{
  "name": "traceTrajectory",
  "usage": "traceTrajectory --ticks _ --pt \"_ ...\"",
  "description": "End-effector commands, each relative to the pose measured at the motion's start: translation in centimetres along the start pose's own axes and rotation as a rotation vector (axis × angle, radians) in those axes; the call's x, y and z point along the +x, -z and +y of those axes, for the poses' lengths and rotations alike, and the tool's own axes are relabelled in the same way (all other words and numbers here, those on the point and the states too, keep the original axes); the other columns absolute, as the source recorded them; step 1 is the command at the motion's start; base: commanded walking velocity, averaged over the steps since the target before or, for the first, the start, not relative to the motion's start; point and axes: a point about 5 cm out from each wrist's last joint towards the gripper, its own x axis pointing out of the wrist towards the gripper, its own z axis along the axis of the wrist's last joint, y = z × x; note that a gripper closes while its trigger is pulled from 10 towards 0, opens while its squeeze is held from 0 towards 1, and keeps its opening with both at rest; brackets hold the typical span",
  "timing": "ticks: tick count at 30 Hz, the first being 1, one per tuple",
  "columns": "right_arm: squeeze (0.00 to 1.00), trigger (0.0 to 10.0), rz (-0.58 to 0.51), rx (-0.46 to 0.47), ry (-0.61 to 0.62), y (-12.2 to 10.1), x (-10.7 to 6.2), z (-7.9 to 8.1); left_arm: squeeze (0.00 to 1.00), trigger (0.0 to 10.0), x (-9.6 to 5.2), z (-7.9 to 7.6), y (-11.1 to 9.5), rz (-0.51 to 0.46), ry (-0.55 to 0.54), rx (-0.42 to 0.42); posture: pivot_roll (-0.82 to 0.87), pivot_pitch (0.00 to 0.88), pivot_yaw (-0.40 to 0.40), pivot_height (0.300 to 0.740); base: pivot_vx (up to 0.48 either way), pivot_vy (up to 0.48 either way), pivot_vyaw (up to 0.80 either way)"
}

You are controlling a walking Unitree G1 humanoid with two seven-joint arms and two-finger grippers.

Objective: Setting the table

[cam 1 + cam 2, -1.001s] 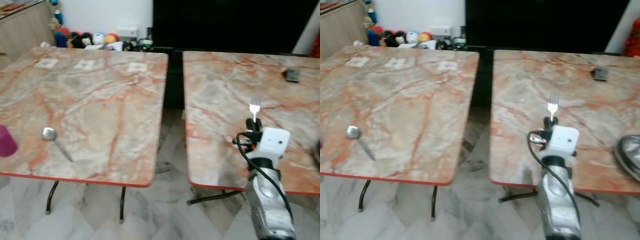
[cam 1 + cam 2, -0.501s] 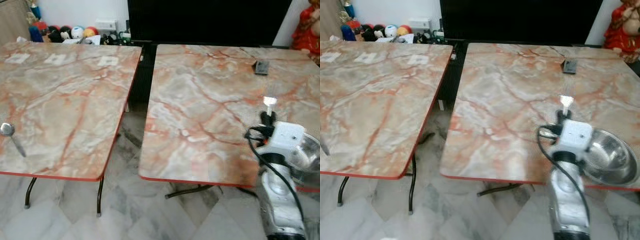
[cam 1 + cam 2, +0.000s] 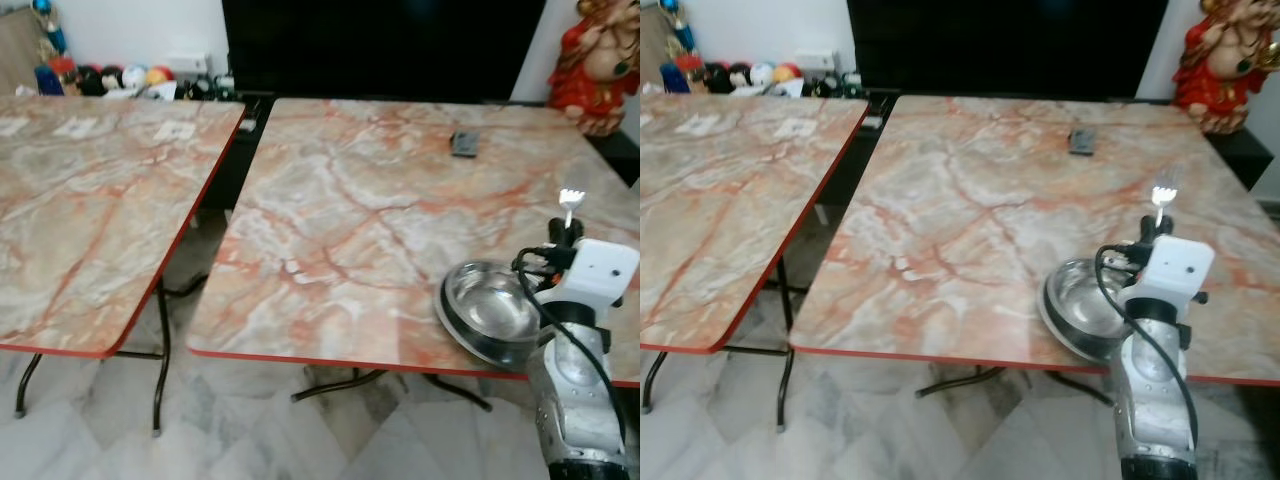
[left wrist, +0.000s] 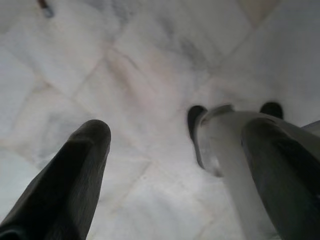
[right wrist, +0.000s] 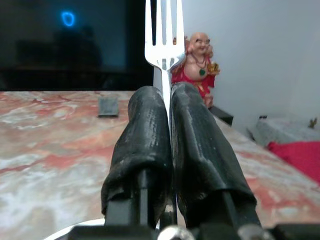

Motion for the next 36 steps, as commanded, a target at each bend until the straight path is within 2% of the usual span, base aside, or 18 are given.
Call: traceTrajectory --ticks 1,7,23,25,30,31,36 --pt "0.0 10.0 -0.018 -0.007 0.003 -0.4 0.1 0.0 0.0 10.0 -0.3 0.1 1.1 0.045 0.002 0.015 -0.04 0.082 -0.01 0.74 0.0 -0.386 0.0" --pt "0.0 10.0 -0.01 -0.012 0.011 -0.2 0.0 -0.3 0.0 10.0 -0.3 0.2 1.2 0.047 0.0 0.02 -0.04 0.078 -0.008 0.74 0.0 -0.337 0.0" --pt "0.0 10.0 0.088 -0.015 0.008 1.5 -0.3 0.0 0.0 10.0 -0.3 0.1 1.3 0.055 -0.016 0.003 -0.04 0.092 -0.006 0.74 0.0 0.0 0.0" --pt "0.0 10.0 0.181 -0.02 -0.005 2.9 -0.1 0.3 0.0 10.0 -0.3 0.0 1.3 0.057 -0.013 0.004 -0.04 0.095 -0.004 0.74 0.0 0.0 0.0" --pt "0.0 10.0 0.281 -0.031 -0.012 4.6 0.3 0.6 0.0 10.0 -0.2 0.0 1.2 0.056 -0.012 0.005 -0.04 0.099 0.001 0.74 0.0 0.0 0.0" --pt "0.0 10.0 0.343 -0.003 -0.019 5.4 0.7 1.0 0.0 10.0 -0.2 0.0 1.2 0.055 -0.011 0.004 -0.03 0.105 0.006 0.74 0.0 0.0 0.0" --pt "0.0 10.0 0.421 0.049 -0.017 6.3 1.7 1.5 0.0 10.0 -0.2 0.0 1.1 0.053 -0.013 0.001 -0.03 0.106 0.009 0.74 0.0 0.0 0.0"
